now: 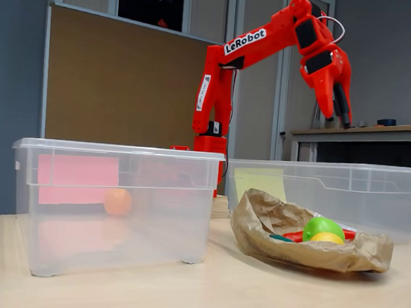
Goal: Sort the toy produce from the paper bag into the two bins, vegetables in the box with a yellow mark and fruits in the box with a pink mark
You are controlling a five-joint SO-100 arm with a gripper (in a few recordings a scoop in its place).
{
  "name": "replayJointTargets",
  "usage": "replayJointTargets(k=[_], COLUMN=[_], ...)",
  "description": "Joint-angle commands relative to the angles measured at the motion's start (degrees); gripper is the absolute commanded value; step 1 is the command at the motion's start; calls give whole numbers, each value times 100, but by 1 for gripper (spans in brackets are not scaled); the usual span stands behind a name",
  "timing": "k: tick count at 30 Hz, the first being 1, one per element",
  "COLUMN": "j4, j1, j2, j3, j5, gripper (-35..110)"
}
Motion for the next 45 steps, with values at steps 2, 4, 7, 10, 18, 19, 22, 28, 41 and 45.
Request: replayJointTargets(k=[2,4,7,10,18,19,22,28,41,45], j4=[-510,-642,-756,-624,-264,-237,-176,299,949,1072], j1=[387,492,563,598,712,729,765,756,580,536], j2=[-334,-765,-1327,-1854,-2953,-3129,-3630,-4614,-5203,-5203], j3=[114,114,18,-237,-1134,-1327,-1898,-3296,-4140,-4140], j5=[202,817,1775,2558,3647,3674,3709,3762,3894,3894], gripper=[31,33,35,37,39,39,39,38,37,37])
